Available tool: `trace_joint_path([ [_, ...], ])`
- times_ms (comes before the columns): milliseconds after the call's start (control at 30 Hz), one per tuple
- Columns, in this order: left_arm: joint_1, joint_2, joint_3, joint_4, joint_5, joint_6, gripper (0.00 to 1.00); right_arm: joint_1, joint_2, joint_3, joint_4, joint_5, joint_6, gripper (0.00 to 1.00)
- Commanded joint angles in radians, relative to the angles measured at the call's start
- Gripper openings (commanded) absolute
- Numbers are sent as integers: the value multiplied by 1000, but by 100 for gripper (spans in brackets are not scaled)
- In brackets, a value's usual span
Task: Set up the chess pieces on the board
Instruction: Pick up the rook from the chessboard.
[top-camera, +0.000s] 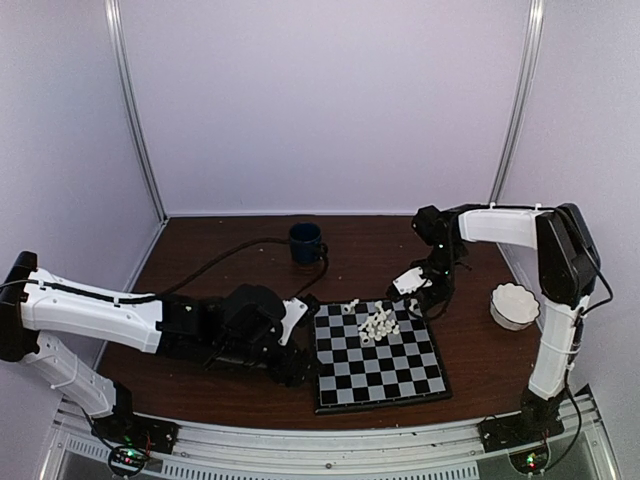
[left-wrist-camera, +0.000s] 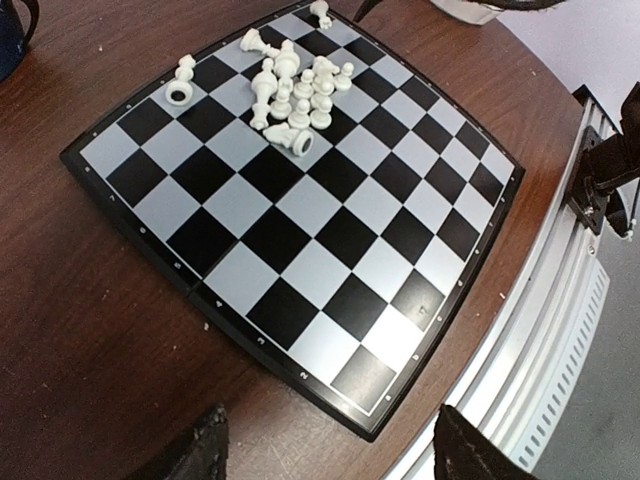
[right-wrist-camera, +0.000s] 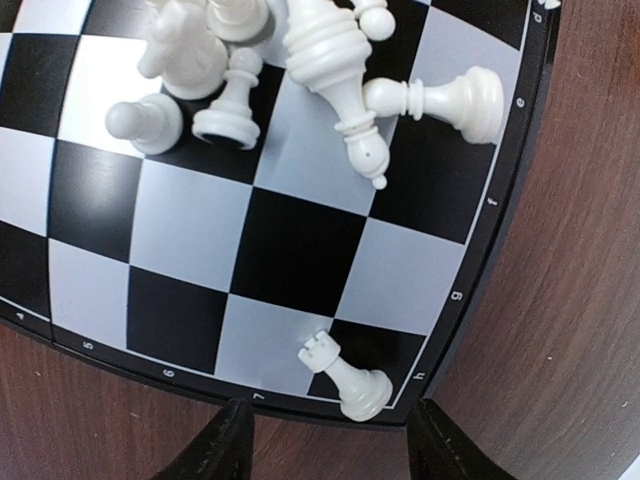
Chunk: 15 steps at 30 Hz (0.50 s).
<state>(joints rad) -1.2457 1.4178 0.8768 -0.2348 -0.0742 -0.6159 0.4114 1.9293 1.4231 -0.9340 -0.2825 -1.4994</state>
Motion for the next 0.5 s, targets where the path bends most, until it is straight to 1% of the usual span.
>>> trace_joint_path([
  [0, -3, -25, -21, 32, -19, -25, 70, 19, 28, 14, 49, 74, -24, 54],
  [267, -6, -22, -43, 63, -15, -40, 70, 31, 39, 6, 46, 95, -38, 50],
  [467, -8, -7, -36, 68, -12, -38, 69, 43, 52, 13, 12, 122, -41, 39],
])
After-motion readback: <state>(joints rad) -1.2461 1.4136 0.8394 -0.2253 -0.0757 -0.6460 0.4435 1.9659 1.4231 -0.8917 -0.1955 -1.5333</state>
